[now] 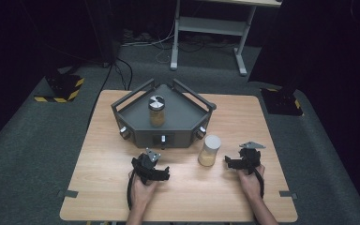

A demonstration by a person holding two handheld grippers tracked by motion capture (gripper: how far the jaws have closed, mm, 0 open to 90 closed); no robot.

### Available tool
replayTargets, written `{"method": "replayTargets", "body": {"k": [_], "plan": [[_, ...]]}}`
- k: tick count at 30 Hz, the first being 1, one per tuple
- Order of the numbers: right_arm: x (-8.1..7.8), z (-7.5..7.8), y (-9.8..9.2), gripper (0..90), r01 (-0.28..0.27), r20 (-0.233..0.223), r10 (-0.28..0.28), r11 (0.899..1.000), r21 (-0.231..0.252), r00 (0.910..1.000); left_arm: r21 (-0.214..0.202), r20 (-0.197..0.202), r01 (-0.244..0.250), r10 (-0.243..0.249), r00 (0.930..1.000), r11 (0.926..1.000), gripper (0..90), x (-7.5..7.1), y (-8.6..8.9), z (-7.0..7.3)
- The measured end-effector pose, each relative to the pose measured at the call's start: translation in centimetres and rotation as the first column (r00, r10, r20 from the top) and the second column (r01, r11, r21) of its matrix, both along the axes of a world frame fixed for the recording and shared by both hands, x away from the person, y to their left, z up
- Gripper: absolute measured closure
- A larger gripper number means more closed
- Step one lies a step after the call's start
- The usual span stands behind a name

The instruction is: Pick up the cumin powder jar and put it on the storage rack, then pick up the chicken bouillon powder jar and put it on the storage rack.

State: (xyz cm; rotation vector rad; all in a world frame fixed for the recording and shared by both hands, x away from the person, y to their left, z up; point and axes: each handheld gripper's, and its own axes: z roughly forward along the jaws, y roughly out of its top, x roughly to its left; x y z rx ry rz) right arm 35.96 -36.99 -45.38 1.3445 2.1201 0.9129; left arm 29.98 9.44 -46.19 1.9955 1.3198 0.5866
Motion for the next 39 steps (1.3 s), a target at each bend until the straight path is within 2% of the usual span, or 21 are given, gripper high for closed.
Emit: {"method": "replayTargets", "body": {"k": [32, 39], "plan": [[0.02, 0.02, 0.00, 2.6, 0.000, -0.002, 0.000, 1.000, 0.000, 1.0000, -0.004, 0.001, -0.002, 0.002, 1.0000, 1.0000, 0.7, 0.00, 0.03, -0.03], [0.20, 0.09, -0.04, 0.0, -0.013, -0.010, 0.013, 1.000, -0.002, 0.9999, -0.004, 0.001, -0.002, 0.002, 1.0000, 1.0000, 0.7, 0.00, 0.03, -0.03]]}}
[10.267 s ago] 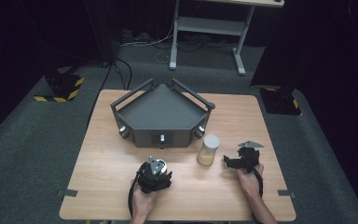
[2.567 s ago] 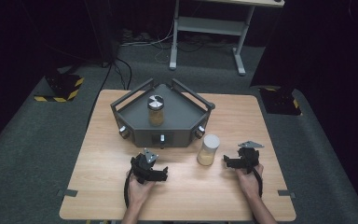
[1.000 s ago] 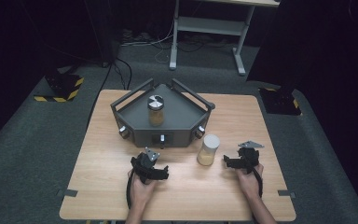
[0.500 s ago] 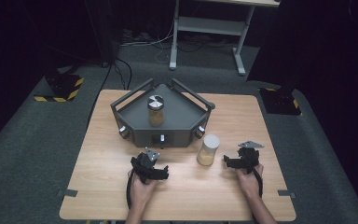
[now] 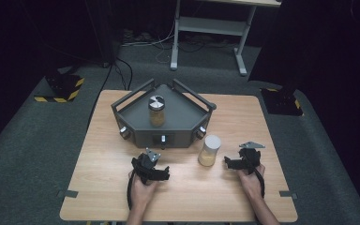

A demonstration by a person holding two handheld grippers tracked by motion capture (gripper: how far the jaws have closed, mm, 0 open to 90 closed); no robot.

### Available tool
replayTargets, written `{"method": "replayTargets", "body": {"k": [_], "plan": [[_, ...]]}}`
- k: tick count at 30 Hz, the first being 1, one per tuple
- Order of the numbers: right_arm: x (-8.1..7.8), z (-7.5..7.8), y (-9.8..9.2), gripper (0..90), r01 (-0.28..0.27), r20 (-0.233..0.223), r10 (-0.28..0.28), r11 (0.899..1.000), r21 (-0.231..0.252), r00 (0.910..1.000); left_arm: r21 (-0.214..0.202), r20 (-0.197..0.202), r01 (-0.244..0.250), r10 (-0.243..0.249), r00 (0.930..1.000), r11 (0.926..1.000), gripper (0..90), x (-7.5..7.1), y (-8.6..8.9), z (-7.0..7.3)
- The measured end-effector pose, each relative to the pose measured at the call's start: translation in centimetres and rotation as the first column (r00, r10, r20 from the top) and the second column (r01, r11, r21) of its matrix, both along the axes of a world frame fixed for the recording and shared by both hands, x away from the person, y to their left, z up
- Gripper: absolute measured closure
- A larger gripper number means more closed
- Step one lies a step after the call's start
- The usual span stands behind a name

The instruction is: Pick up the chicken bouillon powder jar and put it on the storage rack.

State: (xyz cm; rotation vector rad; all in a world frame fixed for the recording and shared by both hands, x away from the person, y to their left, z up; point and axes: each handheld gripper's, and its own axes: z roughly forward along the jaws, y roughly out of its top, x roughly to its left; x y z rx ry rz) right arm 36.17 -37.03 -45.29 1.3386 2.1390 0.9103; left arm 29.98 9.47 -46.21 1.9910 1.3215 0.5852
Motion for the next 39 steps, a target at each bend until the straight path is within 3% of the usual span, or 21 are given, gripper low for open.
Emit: {"method": "replayTargets", "body": {"k": [13, 21, 33, 39], "plan": [[-0.2, 0.3, -0.6, 0.0, -0.043, -0.014, 0.043, 0.999, 0.005, 0.9990, 0.000, 0.000, 0.000, 0.000, 1.0000, 1.0000, 0.7, 0.0, 0.0, 0.0], [-1.4, 0.6, -1.1, 0.0, -0.086, 0.001, 0.086, 0.996, 0.022, 0.9963, 0.000, 0.000, 0.000, 0.000, 1.0000, 1.0000, 0.7, 0.0, 0.0, 0.0], [-2.9, 1.0, -0.9, 0.0, -0.174, 0.013, 0.174, 0.984, 0.039, 0.9847, 0.000, 0.000, -0.001, 0.001, 1.0000, 1.0000, 0.7, 0.0, 0.0, 0.0], [-3.4, 1.2, -0.4, 0.0, -0.235, 0.024, 0.235, 0.971, 0.042, 0.9718, 0.000, 0.000, -0.001, 0.001, 1.0000, 1.0000, 0.7, 0.0, 0.0, 0.0]]}}
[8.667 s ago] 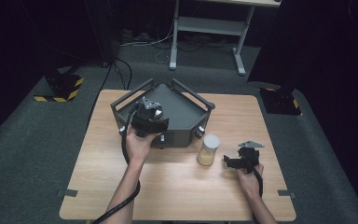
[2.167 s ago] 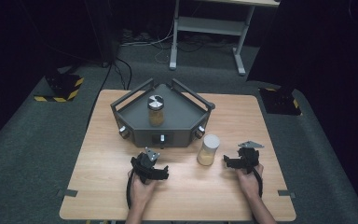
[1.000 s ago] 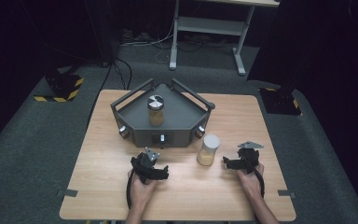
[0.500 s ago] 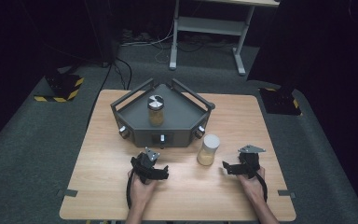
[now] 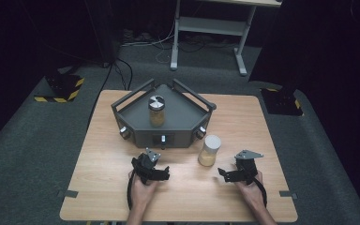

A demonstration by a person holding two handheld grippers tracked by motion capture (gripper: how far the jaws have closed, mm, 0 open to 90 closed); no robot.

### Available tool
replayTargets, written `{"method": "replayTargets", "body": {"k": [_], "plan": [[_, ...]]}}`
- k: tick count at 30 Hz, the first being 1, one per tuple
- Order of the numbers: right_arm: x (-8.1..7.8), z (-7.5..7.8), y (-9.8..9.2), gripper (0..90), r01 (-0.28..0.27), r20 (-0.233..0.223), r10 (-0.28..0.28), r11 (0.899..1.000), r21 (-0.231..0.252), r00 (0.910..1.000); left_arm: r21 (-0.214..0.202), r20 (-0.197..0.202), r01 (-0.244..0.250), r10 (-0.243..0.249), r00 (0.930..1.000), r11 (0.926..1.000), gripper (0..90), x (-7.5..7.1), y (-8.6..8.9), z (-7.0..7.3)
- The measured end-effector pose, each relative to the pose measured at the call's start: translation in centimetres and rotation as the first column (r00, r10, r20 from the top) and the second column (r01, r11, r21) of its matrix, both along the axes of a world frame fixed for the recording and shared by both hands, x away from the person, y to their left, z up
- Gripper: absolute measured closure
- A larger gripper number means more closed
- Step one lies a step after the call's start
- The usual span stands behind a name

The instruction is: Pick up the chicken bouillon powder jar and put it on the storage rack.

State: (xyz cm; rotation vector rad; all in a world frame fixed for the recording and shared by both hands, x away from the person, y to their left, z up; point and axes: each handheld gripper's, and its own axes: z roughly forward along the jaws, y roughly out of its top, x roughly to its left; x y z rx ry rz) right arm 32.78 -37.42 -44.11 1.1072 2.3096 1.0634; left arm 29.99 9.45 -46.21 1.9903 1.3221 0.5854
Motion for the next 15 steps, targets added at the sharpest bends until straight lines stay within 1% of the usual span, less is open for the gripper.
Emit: {"method": "replayTargets", "body": {"k": [4, 6, 9, 12, 15], "plan": [[0.0, 0.2, 0.4, 0.0, -0.029, 0.002, 0.029, 1.000, 0.013, 0.9996, 0.000, 0.000, 0.000, 0.000, 1.0000, 1.0000, 0.7, 0.0, 0.0, 0.0], [0.0, 0.2, 0.5, 0.0, -0.032, 0.001, 0.032, 0.999, 0.015, 0.9995, 0.000, 0.000, 0.000, 0.000, 1.0000, 1.0000, 0.7, 0.0, 0.0, 0.0], [0.1, 0.6, 1.1, 0.0, -0.051, 0.008, 0.051, 0.999, 0.019, 0.9987, 0.000, 0.000, 0.000, 0.000, 1.0000, 1.0000, 0.7, 0.0, 0.0, 0.0], [0.2, 0.8, 1.4, 0.0, -0.058, 0.012, 0.058, 0.998, 0.019, 0.9983, 0.000, 0.000, 0.000, 0.000, 1.0000, 1.0000, 0.7, 0.0, 0.0, 0.0], [0.5, 1.4, 2.2, 0.0, -0.071, 0.023, 0.070, 0.997, 0.024, 0.9972, 0.000, 0.000, 0.000, 0.000, 1.0000, 1.0000, 0.7, 0.0, 0.0, 0.0]]}}
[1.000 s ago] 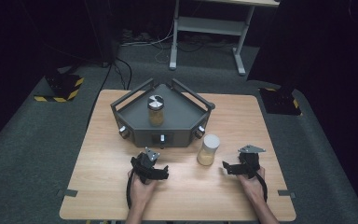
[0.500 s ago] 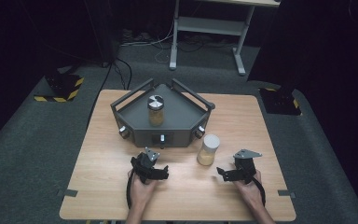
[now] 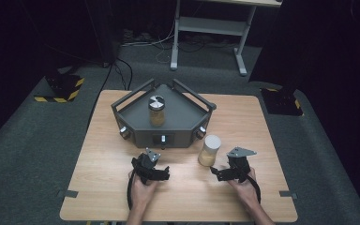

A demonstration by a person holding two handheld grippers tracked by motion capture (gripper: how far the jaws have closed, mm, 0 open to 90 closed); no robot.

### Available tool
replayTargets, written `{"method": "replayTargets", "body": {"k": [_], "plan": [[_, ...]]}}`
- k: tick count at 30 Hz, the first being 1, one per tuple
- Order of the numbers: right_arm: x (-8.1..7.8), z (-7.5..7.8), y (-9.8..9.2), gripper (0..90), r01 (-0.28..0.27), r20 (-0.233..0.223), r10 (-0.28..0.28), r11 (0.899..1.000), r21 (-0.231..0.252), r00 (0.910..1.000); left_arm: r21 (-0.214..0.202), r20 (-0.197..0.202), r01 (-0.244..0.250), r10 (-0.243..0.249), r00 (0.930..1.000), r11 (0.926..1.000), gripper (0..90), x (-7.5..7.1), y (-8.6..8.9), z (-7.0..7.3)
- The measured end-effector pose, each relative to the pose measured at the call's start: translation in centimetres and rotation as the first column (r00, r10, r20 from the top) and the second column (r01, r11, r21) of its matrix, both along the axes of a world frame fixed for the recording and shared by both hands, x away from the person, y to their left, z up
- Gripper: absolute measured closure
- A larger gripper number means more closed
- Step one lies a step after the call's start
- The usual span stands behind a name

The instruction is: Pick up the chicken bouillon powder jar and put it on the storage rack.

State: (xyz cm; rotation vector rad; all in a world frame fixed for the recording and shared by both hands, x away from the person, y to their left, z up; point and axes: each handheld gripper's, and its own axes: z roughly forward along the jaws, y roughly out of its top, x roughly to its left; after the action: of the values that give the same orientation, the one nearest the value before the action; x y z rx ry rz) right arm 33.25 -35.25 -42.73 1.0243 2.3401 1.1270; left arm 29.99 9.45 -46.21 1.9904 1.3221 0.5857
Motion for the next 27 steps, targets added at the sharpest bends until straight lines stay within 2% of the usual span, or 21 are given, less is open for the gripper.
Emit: {"method": "replayTargets", "body": {"k": [9, 21, 27], "plan": [[1.0, 1.2, 1.9, 0.2, -0.013, 0.028, 0.012, 1.000, 0.004, 0.9995, 0.000, 0.000, 0.000, 0.000, 1.0000, 1.0000, 0.7, 0.0, 0.0, 0.0], [2.2, 2.0, 3.7, 0.9, 0.010, 0.042, -0.011, 1.000, 0.006, 0.9991, 0.000, 0.000, 0.000, 0.000, 1.0000, 1.0000, 0.7, 0.0, 0.0, 0.0], [3.0, 2.3, 4.4, 1.9, 0.016, 0.034, -0.016, 1.000, -0.005, 0.9993, 0.000, 0.000, 0.000, 0.000, 1.0000, 1.0000, 0.7, 0.0, 0.0, 0.0]]}}
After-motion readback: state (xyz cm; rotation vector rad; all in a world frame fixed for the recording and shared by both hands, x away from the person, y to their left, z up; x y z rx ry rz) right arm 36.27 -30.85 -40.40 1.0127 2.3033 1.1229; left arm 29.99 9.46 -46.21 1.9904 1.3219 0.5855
